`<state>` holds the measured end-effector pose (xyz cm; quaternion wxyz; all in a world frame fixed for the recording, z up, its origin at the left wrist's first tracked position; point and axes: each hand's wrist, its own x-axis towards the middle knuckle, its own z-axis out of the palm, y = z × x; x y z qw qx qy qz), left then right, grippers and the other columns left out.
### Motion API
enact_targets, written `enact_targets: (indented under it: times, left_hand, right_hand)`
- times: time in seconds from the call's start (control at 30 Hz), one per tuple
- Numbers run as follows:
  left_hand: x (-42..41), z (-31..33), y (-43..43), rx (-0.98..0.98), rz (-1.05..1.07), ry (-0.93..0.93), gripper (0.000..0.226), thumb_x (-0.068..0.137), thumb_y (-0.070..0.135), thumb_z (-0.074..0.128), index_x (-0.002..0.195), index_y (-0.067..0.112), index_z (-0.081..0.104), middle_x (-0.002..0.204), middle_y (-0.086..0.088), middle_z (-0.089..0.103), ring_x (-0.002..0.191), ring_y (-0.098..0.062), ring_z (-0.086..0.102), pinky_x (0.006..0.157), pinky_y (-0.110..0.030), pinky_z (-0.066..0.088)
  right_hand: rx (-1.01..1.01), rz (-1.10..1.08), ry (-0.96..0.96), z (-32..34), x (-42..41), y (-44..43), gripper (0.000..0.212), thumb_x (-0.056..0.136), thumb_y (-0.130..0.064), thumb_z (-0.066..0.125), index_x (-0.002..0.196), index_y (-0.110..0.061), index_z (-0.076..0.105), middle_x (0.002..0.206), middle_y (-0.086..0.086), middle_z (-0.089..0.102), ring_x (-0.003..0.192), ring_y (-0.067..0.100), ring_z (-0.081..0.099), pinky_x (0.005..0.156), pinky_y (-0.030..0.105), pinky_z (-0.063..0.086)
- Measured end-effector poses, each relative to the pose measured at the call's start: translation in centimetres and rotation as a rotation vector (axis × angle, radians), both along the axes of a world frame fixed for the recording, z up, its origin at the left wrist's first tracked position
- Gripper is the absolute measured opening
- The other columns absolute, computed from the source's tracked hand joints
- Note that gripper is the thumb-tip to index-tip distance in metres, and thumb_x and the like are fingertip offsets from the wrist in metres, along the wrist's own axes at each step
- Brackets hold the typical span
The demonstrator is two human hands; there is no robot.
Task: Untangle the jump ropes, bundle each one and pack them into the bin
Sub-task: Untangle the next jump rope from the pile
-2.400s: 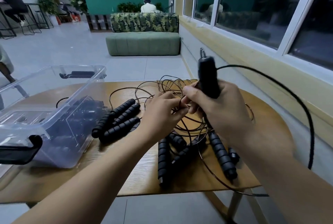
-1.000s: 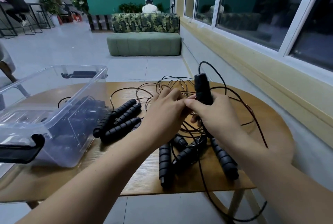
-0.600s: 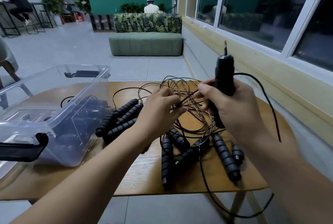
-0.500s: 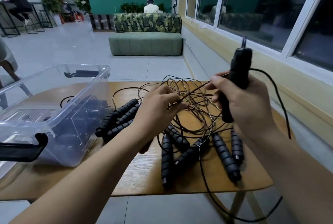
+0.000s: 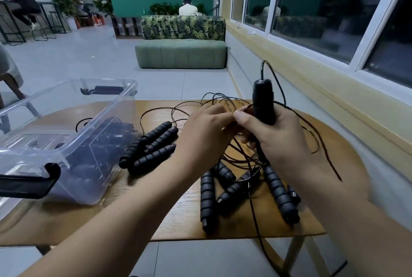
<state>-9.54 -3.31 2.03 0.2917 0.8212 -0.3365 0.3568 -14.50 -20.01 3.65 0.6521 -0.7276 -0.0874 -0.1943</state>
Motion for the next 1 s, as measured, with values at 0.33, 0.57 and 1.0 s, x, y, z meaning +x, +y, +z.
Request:
enact_targets:
  times: [0.33,0.57,1.0]
  left_hand:
    - [1.3,-2.4,0.1,-0.001,-0.063,0.231,0.01,0.092,0.035,0.07,0.085,0.028,0.073,0.091,0.008,0.056,0.088,-0.015,0.052,0.071,-0.038,0.048]
    - [2.7,-1.8,1.9,-0.021,0.025,0.315,0.025,0.096,0.053,0.07,0.103,0.032,0.082,0.097,0.01,0.058,0.098,-0.015,0.055,0.083,-0.041,0.052]
    - [1.0,-0.4,0.4,-0.062,0.061,0.084,0.024,0.096,0.042,0.07,0.097,0.021,0.082,0.097,0.004,0.061,0.097,-0.022,0.055,0.079,-0.037,0.048]
  right_hand:
    - [-0.129,0.023,-0.047,0.7,-1.1,0.6,0.011,0.098,-0.022,0.079,0.095,-0.011,0.075,0.081,0.008,0.078,0.067,0.028,0.073,0.059,0.041,0.057]
    - [0.136,-0.084,-0.124,3.2,-1.4,-2.1,0.017,0.098,-0.02,0.077,0.102,-0.004,0.074,0.088,0.009,0.079,0.068,0.022,0.066,0.061,0.032,0.053]
    - [-0.06,-0.007,-0.067,1.9,-0.8,-0.7,0.023,0.094,-0.024,0.083,0.116,-0.022,0.077,0.085,0.006,0.077,0.064,0.022,0.071,0.065,0.041,0.062]
